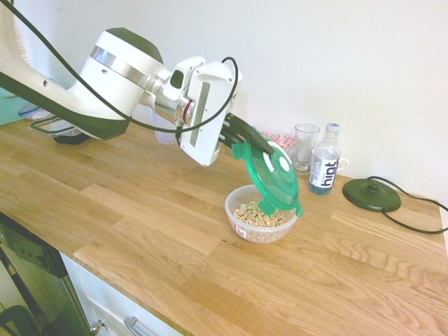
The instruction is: Cover the lid of food container
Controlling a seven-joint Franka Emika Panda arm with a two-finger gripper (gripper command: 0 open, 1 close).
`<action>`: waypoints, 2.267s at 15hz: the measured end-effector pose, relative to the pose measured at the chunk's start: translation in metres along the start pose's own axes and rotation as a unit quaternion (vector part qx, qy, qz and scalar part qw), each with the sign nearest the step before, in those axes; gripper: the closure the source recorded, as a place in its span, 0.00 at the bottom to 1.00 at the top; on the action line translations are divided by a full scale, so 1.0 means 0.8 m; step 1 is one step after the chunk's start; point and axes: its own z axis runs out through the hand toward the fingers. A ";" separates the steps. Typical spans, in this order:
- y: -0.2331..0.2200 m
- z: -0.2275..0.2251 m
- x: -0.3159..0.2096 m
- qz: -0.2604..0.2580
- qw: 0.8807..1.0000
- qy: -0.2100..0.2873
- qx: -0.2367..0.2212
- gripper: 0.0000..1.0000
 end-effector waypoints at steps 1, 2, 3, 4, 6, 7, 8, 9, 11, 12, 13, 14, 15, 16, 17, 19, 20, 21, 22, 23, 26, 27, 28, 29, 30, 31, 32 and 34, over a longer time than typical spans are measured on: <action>0.001 0.002 -0.004 -0.001 1.000 0.002 -0.006 1.00; -0.001 0.001 -0.008 -0.002 1.000 0.002 -0.008 1.00; -0.004 -0.001 -0.014 -0.004 1.000 0.006 -0.006 1.00; -0.011 -0.005 -0.021 -0.004 1.000 0.010 -0.002 1.00; -0.024 -0.009 -0.031 -0.006 1.000 0.017 0.000 1.00; -0.029 -0.008 -0.034 -0.007 1.000 0.021 -0.003 1.00; -0.032 -0.005 -0.037 -0.009 1.000 0.026 -0.007 1.00; -0.035 -0.002 -0.037 -0.009 0.999 0.031 -0.012 1.00; -0.040 0.002 -0.036 -0.008 0.999 0.034 -0.016 1.00; -0.044 0.004 -0.035 -0.008 0.999 0.035 -0.017 1.00; -0.049 0.005 -0.033 -0.007 0.999 0.039 -0.016 1.00; -0.056 0.006 -0.030 -0.006 0.999 0.047 -0.012 1.00; -0.064 0.007 -0.028 -0.005 0.999 0.051 -0.006 1.00; -0.071 0.008 -0.028 -0.005 0.999 0.050 -0.004 1.00; -0.076 0.009 -0.027 -0.006 0.999 0.050 -0.004 1.00; -0.082 0.007 -0.030 -0.009 0.999 0.050 -0.005 1.00; -0.083 0.007 -0.031 -0.010 0.999 0.050 -0.006 1.00; -0.084 0.006 -0.032 -0.011 0.999 0.050 -0.006 1.00; -0.085 0.006 -0.034 -0.011 0.999 0.050 -0.007 1.00; -0.086 0.007 -0.036 -0.012 0.999 0.048 -0.010 1.00; -0.086 0.004 -0.044 -0.014 0.999 0.045 -0.019 1.00; -0.086 0.004 -0.045 -0.015 0.999 0.046 -0.020 1.00; -0.086 0.004 -0.046 -0.015 0.999 0.045 -0.020 0.00; -0.086 0.004 -0.046 -0.015 0.999 0.044 -0.021 0.00; -0.086 0.003 -0.047 -0.015 0.999 0.044 -0.021 0.00; -0.086 0.002 -0.047 -0.015 0.999 0.044 -0.020 0.00; -0.086 0.000 -0.049 -0.016 0.999 0.045 -0.020 0.00; -0.089 -0.010 -0.054 -0.020 0.999 0.044 -0.015 0.00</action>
